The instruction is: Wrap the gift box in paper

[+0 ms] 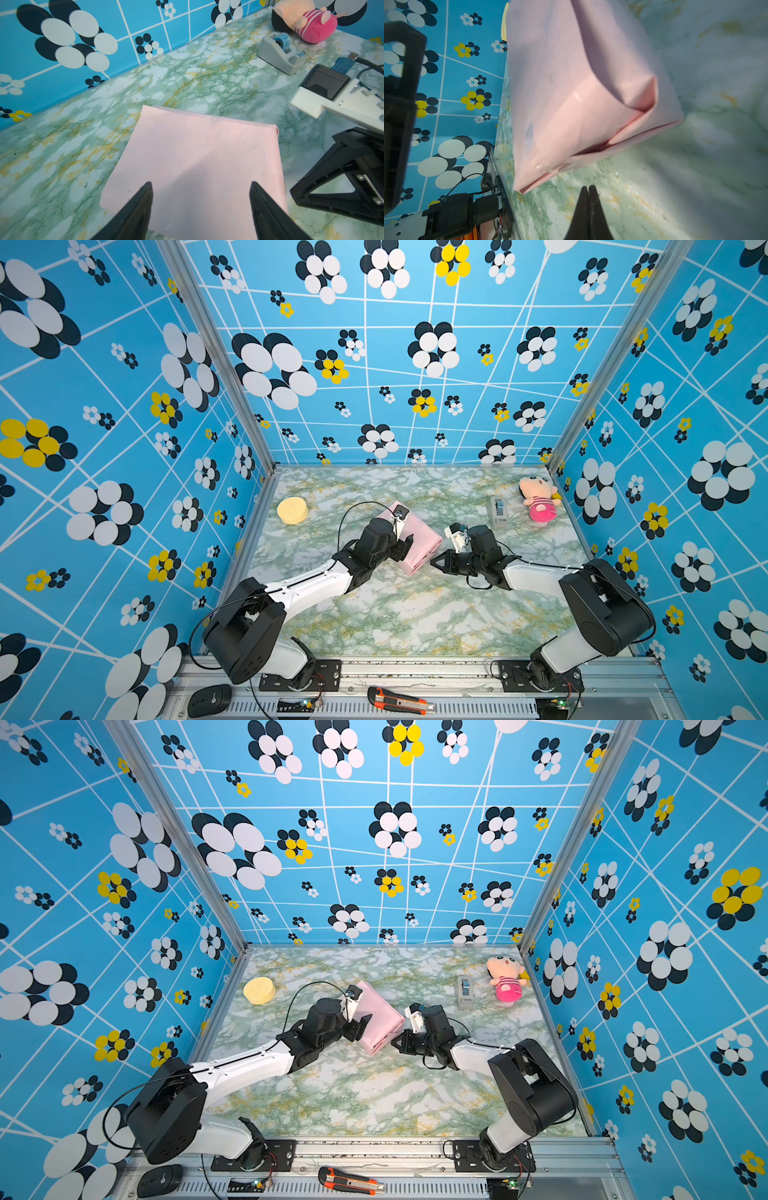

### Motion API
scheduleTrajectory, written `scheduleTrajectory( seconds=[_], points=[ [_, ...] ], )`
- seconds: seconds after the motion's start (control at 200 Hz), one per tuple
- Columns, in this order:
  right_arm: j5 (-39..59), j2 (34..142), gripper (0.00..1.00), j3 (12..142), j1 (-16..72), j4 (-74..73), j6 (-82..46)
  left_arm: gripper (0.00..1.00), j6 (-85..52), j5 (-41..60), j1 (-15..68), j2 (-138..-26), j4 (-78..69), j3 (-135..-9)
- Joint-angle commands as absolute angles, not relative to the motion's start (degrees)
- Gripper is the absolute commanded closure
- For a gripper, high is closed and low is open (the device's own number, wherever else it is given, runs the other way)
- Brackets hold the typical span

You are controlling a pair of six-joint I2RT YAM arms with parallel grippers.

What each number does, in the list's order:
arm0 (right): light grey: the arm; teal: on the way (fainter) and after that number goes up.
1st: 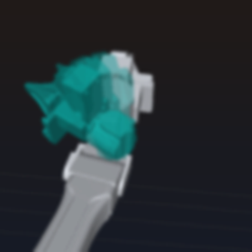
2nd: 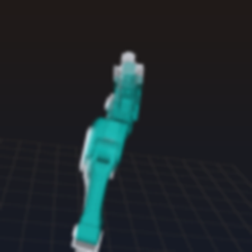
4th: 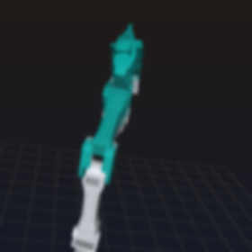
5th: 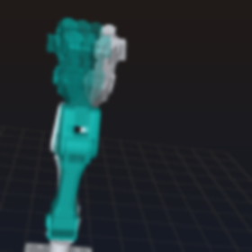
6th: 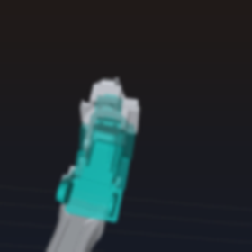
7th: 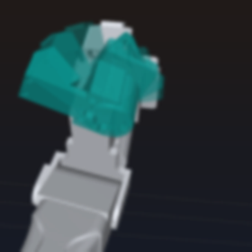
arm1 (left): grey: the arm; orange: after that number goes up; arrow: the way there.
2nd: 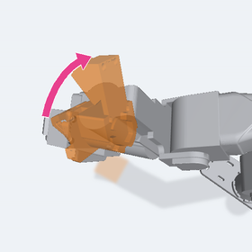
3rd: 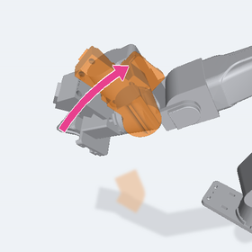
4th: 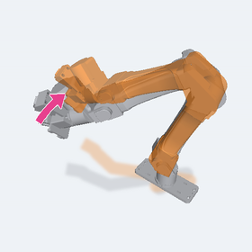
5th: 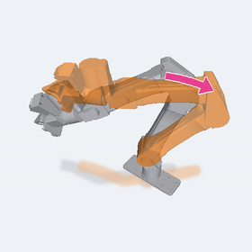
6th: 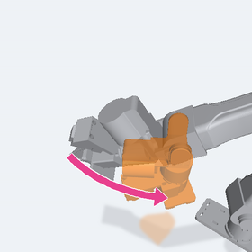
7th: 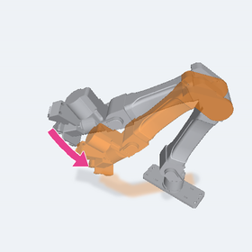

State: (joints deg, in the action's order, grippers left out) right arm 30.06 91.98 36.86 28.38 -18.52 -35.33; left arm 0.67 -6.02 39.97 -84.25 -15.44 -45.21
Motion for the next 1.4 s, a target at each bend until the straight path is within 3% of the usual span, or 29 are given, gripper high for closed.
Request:
scheduleTrajectory(
  seconds=[0.0,0.28,0.435,0.535,0.65,0.79,0.935,1.155,1.394],
  points=[
    [29.81,94.08,1.0,39.48,28.76,-22.32,-35.56,0.27,-1.58,-2.6,39.2,-88.38,-13.28,-46.85],
    [29.4,96.59,1.0,41.84,28.91,-24.89,-36.1,0.27,-3.07,-1.01,38.62,-92.46,-14.94,-47.02],
    [28.37,90.33,1.0,41.13,28.91,-18.96,-33.74,0.26,-4.43,-1.34,37.73,-87.7,-10.85,-48.18],
    [26.51,84.07,0.88,43.98,28.77,-8.26,-28.54,0.24,-9.13,-2.55,36.05,-81.55,-4.69,-48.99],
    [24.18,81.92,0.66,52.08,28.02,4.41,-20.97,0.21,-18.1,-1.43,31.83,-74.36,4.86,-49.14],
    [22.48,89.93,0.46,68.66,24.92,22.14,-15.57,0.19,-30.33,6.22,24.97,-69.01,12.01,-46.2],
    [23.73,103.38,0.37,86.59,23.13,37.68,-11.26,0.18,-38.99,12.33,21.8,-66.64,10.19,-40.9],
    [28.55,116.21,0.35,99.13,23.11,44.56,-8.52,0.15,-44.82,15.74,20.72,-68.65,4.86,-36.83],
    [34.15,116.5,0.37,95.16,24.26,47.28,-9.68,0.15,-47.5,21.48,20.73,-75.32,-5.92,-36.03]
  ],
)
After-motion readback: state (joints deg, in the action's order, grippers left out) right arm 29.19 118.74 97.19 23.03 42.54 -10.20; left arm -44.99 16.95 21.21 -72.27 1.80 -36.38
